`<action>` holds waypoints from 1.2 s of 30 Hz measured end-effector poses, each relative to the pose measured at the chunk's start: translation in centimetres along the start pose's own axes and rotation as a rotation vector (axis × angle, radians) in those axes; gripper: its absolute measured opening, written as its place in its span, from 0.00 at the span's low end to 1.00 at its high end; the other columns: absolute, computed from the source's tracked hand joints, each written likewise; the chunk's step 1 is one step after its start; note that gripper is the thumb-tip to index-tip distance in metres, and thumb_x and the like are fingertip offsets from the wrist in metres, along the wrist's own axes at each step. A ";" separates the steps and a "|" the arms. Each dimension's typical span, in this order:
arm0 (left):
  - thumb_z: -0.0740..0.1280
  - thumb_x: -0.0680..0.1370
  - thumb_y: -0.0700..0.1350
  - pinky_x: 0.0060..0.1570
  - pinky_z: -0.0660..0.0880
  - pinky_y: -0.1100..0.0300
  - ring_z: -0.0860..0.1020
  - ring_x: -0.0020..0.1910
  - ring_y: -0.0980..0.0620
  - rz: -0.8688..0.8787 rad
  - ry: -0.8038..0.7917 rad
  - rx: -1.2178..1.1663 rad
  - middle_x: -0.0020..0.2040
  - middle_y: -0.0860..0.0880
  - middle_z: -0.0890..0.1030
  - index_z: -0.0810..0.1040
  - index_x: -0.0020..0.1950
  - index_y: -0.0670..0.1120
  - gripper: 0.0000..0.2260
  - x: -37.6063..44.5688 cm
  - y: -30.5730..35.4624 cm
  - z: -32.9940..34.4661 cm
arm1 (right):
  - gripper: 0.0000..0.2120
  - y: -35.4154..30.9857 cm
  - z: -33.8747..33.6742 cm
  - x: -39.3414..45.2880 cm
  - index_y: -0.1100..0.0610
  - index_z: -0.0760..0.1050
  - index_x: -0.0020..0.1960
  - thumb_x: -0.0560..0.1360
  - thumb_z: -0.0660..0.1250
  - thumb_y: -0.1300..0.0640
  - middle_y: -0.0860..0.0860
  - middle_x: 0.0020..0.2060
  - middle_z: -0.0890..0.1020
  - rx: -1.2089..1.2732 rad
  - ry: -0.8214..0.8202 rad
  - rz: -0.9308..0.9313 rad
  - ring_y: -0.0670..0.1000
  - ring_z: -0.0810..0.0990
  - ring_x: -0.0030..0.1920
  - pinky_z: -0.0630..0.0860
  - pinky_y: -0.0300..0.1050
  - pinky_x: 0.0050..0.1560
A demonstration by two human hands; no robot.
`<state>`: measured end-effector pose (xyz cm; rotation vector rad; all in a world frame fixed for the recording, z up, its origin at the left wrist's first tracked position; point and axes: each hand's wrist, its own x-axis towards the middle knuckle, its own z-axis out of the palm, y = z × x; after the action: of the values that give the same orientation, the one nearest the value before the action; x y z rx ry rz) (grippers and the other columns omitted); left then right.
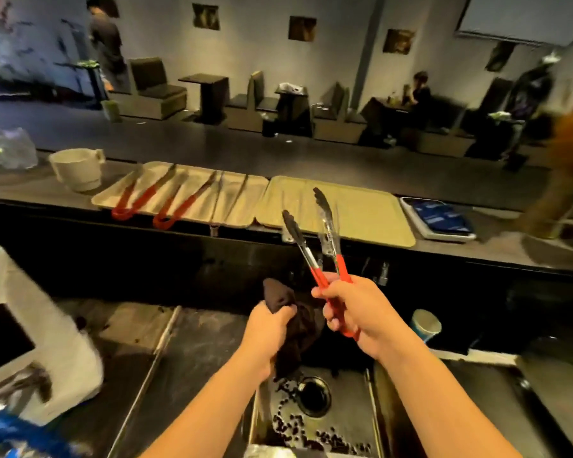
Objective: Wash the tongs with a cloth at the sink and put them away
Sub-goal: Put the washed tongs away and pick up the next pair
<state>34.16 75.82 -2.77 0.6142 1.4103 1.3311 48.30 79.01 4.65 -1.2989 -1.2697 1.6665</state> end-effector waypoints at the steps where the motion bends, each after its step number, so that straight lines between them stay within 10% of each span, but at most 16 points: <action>1: 0.66 0.78 0.36 0.33 0.79 0.60 0.84 0.36 0.50 -0.007 -0.021 0.007 0.39 0.44 0.84 0.80 0.46 0.43 0.05 0.5 -0.2 1.3 | 0.16 -0.6 -1.5 0.4 0.54 0.84 0.43 0.57 0.74 0.49 0.55 0.35 0.81 0.045 0.015 0.006 0.48 0.73 0.25 0.66 0.40 0.22; 6: 0.67 0.79 0.41 0.50 0.82 0.47 0.85 0.48 0.42 -0.100 -0.117 0.045 0.49 0.41 0.86 0.80 0.54 0.43 0.06 2.1 -0.9 6.3 | 0.18 -4.0 -8.7 5.0 0.57 0.77 0.44 0.68 0.61 0.43 0.54 0.34 0.80 0.032 0.304 -0.010 0.50 0.74 0.25 0.68 0.41 0.23; 14: 0.66 0.80 0.43 0.43 0.80 0.56 0.84 0.50 0.44 -0.147 -0.114 0.100 0.52 0.43 0.85 0.80 0.58 0.45 0.08 4.2 -0.9 7.8 | 0.23 -6.7 -11.4 13.7 0.63 0.77 0.49 0.80 0.56 0.44 0.61 0.42 0.82 -1.171 0.452 -0.030 0.58 0.81 0.41 0.71 0.47 0.39; 26: 0.66 0.80 0.43 0.47 0.82 0.54 0.85 0.50 0.46 -0.150 -0.036 0.112 0.51 0.45 0.86 0.81 0.57 0.47 0.08 6.0 -0.2 4.7 | 0.26 -7.4 -7.5 15.3 0.60 0.71 0.59 0.76 0.60 0.39 0.57 0.49 0.78 -1.317 0.685 -0.201 0.60 0.79 0.46 0.70 0.48 0.37; 29: 0.67 0.79 0.42 0.46 0.81 0.54 0.85 0.50 0.43 -0.148 -0.012 0.050 0.51 0.42 0.86 0.80 0.57 0.43 0.08 5.5 -0.3 3.0 | 0.16 -7.1 -4.9 12.6 0.58 0.72 0.50 0.77 0.58 0.45 0.50 0.32 0.73 -1.339 0.614 -0.361 0.56 0.73 0.33 0.66 0.46 0.30; 36: 0.65 0.78 0.35 0.36 0.78 0.60 0.83 0.41 0.47 -0.139 0.133 -0.016 0.45 0.40 0.85 0.81 0.52 0.41 0.07 2.1 -1.6 -4.1 | 0.10 -3.0 5.7 6.8 0.51 0.71 0.36 0.70 0.61 0.45 0.49 0.33 0.80 -1.063 0.063 -0.343 0.53 0.78 0.37 0.74 0.50 0.37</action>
<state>30.29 75.69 -5.67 0.4152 1.5200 1.2899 40.73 84.41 5.58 -1.5196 -2.3125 0.6510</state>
